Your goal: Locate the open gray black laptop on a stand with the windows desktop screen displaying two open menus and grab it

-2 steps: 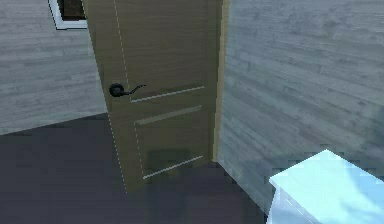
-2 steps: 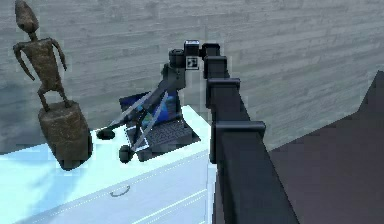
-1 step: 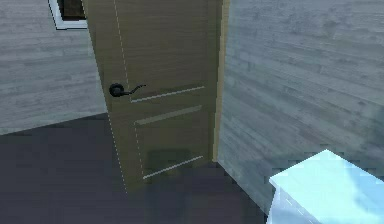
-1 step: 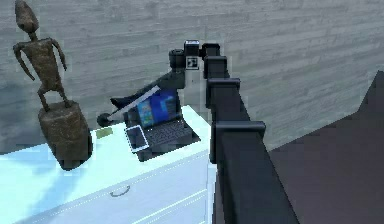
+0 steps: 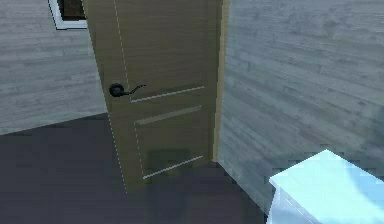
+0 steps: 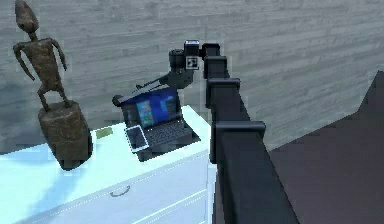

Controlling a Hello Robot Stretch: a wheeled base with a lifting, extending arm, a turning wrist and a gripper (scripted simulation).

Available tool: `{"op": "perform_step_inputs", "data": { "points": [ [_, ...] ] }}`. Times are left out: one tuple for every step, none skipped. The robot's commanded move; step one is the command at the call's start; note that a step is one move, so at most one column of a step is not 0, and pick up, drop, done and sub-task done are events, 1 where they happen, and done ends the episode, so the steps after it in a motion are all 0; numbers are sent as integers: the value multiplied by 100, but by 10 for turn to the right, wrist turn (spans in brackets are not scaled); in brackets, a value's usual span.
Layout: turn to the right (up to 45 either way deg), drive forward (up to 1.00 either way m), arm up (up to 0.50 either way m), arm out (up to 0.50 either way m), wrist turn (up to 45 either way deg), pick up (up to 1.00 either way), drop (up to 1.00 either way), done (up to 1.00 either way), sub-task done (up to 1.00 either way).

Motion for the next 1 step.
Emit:
{"op": "perform_step_inputs", "data": {
  "points": [
    [0, 0, -28, 0, 0, 0, 0, 0, 0]
  ]
}}
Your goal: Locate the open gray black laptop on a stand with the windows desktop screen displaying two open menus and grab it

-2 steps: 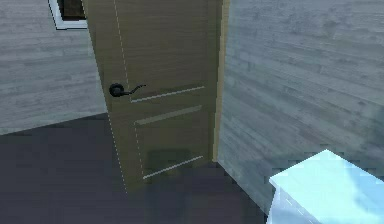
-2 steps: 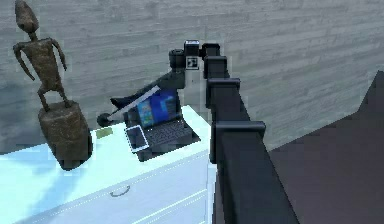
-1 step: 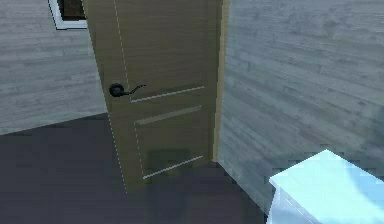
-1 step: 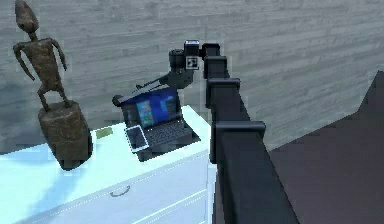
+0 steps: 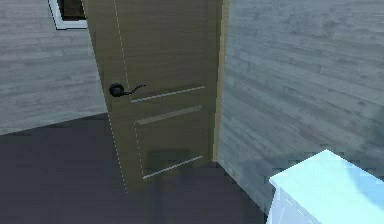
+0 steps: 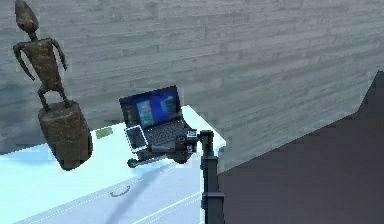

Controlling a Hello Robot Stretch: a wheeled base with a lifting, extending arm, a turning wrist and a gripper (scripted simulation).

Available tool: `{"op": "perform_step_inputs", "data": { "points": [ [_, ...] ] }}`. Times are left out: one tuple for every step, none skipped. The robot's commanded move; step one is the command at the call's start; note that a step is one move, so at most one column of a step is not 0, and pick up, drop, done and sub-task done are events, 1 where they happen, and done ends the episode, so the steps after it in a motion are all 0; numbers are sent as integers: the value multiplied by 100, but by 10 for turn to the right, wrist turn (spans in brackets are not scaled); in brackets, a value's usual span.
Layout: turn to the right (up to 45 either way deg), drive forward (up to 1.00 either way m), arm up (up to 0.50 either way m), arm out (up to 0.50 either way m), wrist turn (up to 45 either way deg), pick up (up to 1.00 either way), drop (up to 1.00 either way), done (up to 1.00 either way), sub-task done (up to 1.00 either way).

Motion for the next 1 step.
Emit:
{"op": "perform_step_inputs", "data": {
  "points": [
    [0, 0, 0, 0, 0, 100, 0, 0, 0]
  ]
}}
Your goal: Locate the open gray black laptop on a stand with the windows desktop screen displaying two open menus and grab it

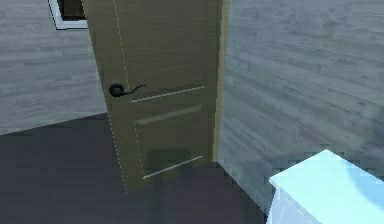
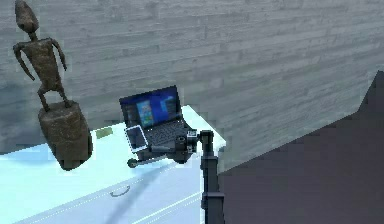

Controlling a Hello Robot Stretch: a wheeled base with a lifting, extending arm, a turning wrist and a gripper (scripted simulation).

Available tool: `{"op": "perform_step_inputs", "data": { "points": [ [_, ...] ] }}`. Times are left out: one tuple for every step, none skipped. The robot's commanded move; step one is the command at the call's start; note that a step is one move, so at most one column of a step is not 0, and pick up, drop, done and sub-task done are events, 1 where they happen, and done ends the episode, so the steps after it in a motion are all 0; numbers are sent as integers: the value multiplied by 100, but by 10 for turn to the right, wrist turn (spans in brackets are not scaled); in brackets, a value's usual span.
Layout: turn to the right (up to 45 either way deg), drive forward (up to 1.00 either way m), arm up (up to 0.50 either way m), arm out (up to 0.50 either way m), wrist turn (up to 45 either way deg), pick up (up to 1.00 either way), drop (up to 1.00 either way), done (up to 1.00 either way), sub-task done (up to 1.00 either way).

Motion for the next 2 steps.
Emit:
{"op": "perform_step_inputs", "data": {
  "points": [
    [0, 0, 10, 0, 0, 0, 0, 0, 0],
    [0, 0, 0, 0, 0, 0, 0, 100, 0]
  ]
}}
